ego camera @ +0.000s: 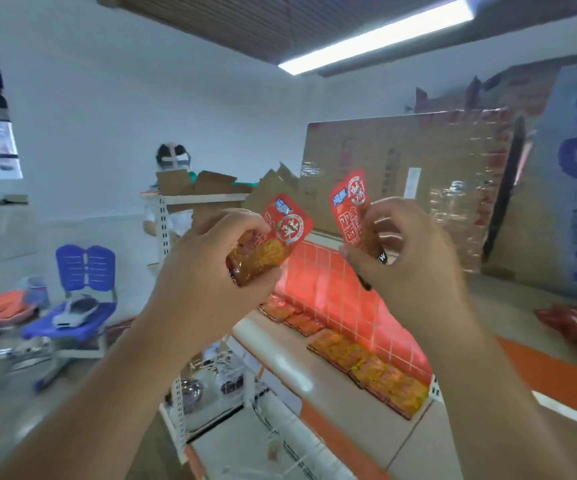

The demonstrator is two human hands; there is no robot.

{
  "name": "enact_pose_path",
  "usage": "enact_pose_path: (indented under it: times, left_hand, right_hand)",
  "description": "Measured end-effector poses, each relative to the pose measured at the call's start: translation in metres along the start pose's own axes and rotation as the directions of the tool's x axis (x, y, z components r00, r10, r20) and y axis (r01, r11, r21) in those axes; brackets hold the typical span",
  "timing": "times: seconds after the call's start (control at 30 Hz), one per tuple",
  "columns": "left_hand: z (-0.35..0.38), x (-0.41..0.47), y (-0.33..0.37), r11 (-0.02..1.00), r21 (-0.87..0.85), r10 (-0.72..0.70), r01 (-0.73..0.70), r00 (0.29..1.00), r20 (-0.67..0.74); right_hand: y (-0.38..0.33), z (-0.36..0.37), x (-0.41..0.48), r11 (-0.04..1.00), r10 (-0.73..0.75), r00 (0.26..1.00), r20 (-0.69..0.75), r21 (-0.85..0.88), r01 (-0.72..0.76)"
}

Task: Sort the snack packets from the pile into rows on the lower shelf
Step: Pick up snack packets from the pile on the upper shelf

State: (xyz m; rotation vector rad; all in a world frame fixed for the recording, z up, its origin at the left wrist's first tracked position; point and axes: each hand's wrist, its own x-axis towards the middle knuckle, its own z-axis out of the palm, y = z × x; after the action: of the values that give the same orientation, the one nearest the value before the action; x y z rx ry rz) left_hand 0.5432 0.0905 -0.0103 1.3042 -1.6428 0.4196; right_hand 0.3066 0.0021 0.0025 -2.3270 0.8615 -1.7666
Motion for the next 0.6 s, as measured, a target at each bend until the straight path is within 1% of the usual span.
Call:
enact_pose_path:
  times: [0.17, 0.3, 0.43, 0.6]
  left_hand:
    - [-0.014, -0.007, -0.064, 0.996, 0.075, -0.056, 0.057, 0.998, -0.011]
    - [-0.004, -0.007, -0.107, 0.993, 0.084, -0.087, 0.085, 0.996, 0.023]
    - [0.026, 0.003, -0.146, 0.989, 0.094, -0.117, 0.112, 0.992, 0.045]
    - [0.091, 0.033, -0.197, 0.993, 0.064, -0.105, 0.101, 0.992, 0.072]
  right_hand:
    - [0.013, 0.078, 0.004, 0.994, 0.047, 0.998, 0.041, 0.098, -0.05]
    - [0.037, 0.131, 0.005, 0.988, 0.105, 0.992, 0.075, 0.102, -0.112]
    - [0.071, 0.17, 0.008, 0.983, 0.154, 0.983, 0.1, 0.085, -0.163]
    - [0.134, 0.21, 0.021, 0.976, 0.21, 0.974, 0.081, 0.043, -0.214]
